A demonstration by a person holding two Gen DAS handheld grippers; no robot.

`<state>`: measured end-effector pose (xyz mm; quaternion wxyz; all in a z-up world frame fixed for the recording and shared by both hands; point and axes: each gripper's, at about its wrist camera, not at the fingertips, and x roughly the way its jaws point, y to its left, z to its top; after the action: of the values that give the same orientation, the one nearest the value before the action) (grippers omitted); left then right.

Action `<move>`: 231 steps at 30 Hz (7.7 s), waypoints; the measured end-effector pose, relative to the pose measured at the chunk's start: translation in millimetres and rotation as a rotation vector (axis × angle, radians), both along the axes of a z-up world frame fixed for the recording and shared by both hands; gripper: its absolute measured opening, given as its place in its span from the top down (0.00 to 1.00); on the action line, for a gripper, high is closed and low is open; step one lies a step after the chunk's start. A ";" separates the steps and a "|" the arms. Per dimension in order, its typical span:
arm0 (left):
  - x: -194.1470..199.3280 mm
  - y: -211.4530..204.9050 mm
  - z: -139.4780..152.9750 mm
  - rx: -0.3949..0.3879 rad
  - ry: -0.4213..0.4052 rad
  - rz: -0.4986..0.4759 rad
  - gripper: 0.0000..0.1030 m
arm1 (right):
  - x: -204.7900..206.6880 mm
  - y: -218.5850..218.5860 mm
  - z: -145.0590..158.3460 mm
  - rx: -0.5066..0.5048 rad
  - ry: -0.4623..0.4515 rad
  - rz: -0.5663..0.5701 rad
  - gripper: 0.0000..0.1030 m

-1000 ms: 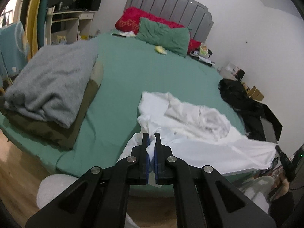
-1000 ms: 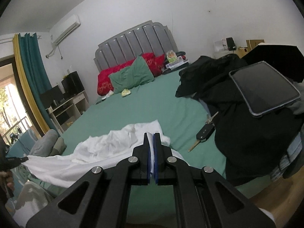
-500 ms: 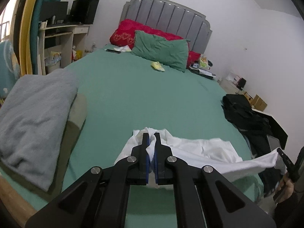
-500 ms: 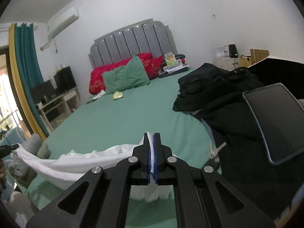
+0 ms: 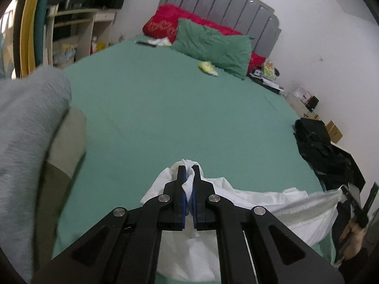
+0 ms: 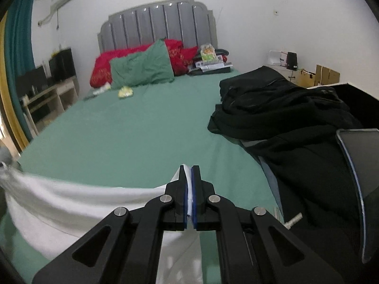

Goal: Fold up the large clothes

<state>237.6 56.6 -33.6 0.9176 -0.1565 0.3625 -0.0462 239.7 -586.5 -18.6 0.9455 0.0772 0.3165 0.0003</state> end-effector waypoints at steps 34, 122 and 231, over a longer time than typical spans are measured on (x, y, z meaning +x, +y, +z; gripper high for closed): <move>-37.1 -125.8 -78.9 0.386 0.199 -0.398 0.39 | -31.6 99.0 -55.6 -0.251 0.082 0.441 0.19; -146.6 -32.5 -94.3 0.078 0.286 -0.021 0.88 | -149.8 3.4 -65.4 0.325 0.284 -0.074 0.93; -66.2 -206.5 -120.7 0.298 0.213 -0.228 0.57 | -81.0 45.8 -90.8 0.632 0.216 0.163 0.12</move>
<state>171.4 -149.9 -154.4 0.8760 0.0190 0.4755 -0.0787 158.7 -540.7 -109.4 0.8327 0.3404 0.4041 0.1657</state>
